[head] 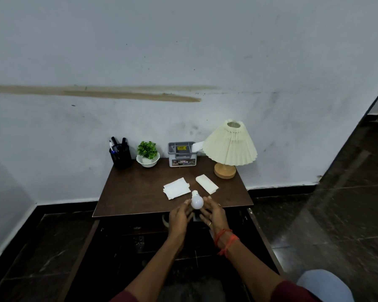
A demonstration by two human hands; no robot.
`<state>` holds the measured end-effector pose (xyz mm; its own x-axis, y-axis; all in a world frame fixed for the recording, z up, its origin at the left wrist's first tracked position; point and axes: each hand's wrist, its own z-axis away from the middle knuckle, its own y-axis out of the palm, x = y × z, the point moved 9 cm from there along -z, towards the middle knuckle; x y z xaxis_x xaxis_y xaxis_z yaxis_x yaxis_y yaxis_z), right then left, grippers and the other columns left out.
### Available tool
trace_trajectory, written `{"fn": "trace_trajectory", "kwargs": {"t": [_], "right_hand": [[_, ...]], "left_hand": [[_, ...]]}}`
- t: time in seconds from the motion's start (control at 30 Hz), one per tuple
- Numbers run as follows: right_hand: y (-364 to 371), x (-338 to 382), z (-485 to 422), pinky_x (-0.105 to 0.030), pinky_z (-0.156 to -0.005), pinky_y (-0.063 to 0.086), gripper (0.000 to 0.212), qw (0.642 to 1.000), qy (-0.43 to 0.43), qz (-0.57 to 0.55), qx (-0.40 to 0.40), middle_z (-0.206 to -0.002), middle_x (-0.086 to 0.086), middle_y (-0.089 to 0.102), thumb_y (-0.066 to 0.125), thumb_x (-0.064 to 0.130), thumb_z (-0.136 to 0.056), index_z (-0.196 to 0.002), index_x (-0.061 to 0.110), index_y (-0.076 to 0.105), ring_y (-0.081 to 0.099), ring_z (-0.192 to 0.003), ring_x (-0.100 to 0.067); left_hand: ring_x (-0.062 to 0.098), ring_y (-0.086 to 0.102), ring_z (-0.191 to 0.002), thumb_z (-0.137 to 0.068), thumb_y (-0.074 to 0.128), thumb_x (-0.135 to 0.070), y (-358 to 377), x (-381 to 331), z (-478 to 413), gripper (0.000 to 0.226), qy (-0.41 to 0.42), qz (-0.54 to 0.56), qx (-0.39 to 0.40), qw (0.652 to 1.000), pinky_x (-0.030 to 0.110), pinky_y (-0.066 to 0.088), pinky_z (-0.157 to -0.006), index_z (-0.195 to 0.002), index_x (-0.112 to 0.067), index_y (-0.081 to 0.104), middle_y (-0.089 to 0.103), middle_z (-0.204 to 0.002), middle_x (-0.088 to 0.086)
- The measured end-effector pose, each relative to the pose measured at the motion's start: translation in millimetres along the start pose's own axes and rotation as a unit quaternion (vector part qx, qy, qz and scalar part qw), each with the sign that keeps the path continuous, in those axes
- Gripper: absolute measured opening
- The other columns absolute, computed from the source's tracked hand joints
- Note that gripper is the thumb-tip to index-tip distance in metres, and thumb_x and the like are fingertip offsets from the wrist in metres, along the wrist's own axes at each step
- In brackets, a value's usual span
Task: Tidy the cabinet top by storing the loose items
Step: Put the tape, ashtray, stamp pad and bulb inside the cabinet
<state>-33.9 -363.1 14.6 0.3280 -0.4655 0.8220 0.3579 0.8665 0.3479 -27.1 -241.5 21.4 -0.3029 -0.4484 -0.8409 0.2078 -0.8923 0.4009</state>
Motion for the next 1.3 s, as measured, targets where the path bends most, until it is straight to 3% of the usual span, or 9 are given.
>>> {"fn": "trace_trajectory", "kwargs": {"t": [0.1,0.2,0.33,0.43,0.53,0.77,1.03,1.3], "right_hand": [[-10,-21,5,-0.027,-0.077,0.05,0.026,1.0,0.013,0.005,0.0,-0.115,-0.003,0.066,0.049,0.03,-0.096,-0.114,0.016,0.062,0.063,-0.102,-0.017],[-20,-42,11,-0.027,-0.077,0.048,0.024,1.0,0.027,0.003,-0.007,-0.117,-0.004,0.065,0.048,0.027,-0.095,-0.111,0.017,0.063,0.063,-0.097,-0.014],[-33,-67,16,-0.027,-0.075,0.048,0.027,0.999,0.037,0.004,-0.021,-0.12,-0.007,0.064,0.047,0.023,-0.096,-0.117,0.013,0.062,0.063,-0.095,-0.015],[-38,-81,16,-0.027,-0.078,0.047,0.024,0.998,0.053,0.004,-0.017,-0.12,-0.007,0.064,0.047,0.024,-0.096,-0.112,0.016,0.063,0.063,-0.095,-0.013],[-41,-91,11,-0.026,-0.077,0.047,0.033,0.998,0.063,0.004,-0.019,-0.124,-0.008,0.063,0.047,0.023,-0.096,-0.125,0.011,0.058,0.062,-0.093,-0.012],[-39,-101,-5,-0.026,-0.075,0.047,0.036,0.997,0.078,0.004,-0.025,-0.126,-0.008,0.063,0.048,0.023,-0.095,-0.129,0.011,0.056,0.063,-0.094,-0.014],[-40,-113,-25,-0.026,-0.07,0.046,0.033,0.994,0.098,0.014,-0.038,-0.121,-0.006,0.065,0.05,0.022,-0.094,-0.124,0.012,0.059,0.064,-0.094,-0.013],[-38,-126,-59,-0.026,-0.074,0.047,0.033,0.992,0.112,0.036,-0.036,-0.122,-0.006,0.065,0.048,0.023,-0.094,-0.123,0.013,0.06,0.064,-0.098,-0.015]], "left_hand": [[0.013,0.067,-0.087,-0.097,0.047,-0.008,-13,15,11,0.024,-0.011,-0.001,-0.01,1.0,0.02,0.056,-0.073,-0.109,0.002,0.066,0.071,-0.097,0.007],[0.014,0.065,-0.089,-0.097,0.045,-0.006,-25,31,20,0.022,-0.023,-0.008,-0.021,0.999,0.026,0.05,-0.085,-0.103,-0.002,0.066,0.069,-0.095,0.004],[0.013,0.064,-0.088,-0.098,0.044,-0.005,-39,49,30,0.023,-0.028,-0.022,-0.026,0.999,0.027,0.049,-0.088,-0.098,-0.004,0.067,0.069,-0.091,0.001],[0.013,0.064,-0.089,-0.098,0.044,-0.006,-47,60,30,0.025,-0.037,-0.031,-0.029,0.998,0.027,0.049,-0.087,-0.093,-0.007,0.069,0.07,-0.092,0.002],[0.014,0.064,-0.089,-0.097,0.043,-0.005,-53,67,26,0.027,-0.044,-0.034,-0.036,0.998,0.027,0.048,-0.088,-0.091,-0.007,0.069,0.069,-0.094,0.003],[0.014,0.064,-0.088,-0.097,0.043,-0.004,-60,74,10,0.027,-0.046,-0.05,-0.043,0.997,0.027,0.048,-0.088,-0.11,0.005,0.066,0.067,-0.105,0.013],[0.011,0.065,-0.089,-0.098,0.041,-0.004,-67,88,-14,0.031,-0.051,-0.083,-0.033,0.995,0.012,0.055,-0.069,-0.116,0.008,0.063,0.066,-0.112,0.015],[0.014,0.065,-0.092,-0.097,0.041,-0.002,-75,102,-45,0.031,-0.065,-0.085,-0.046,0.993,0.016,0.053,-0.08,-0.116,0.007,0.064,0.066,-0.113,0.014]]}}
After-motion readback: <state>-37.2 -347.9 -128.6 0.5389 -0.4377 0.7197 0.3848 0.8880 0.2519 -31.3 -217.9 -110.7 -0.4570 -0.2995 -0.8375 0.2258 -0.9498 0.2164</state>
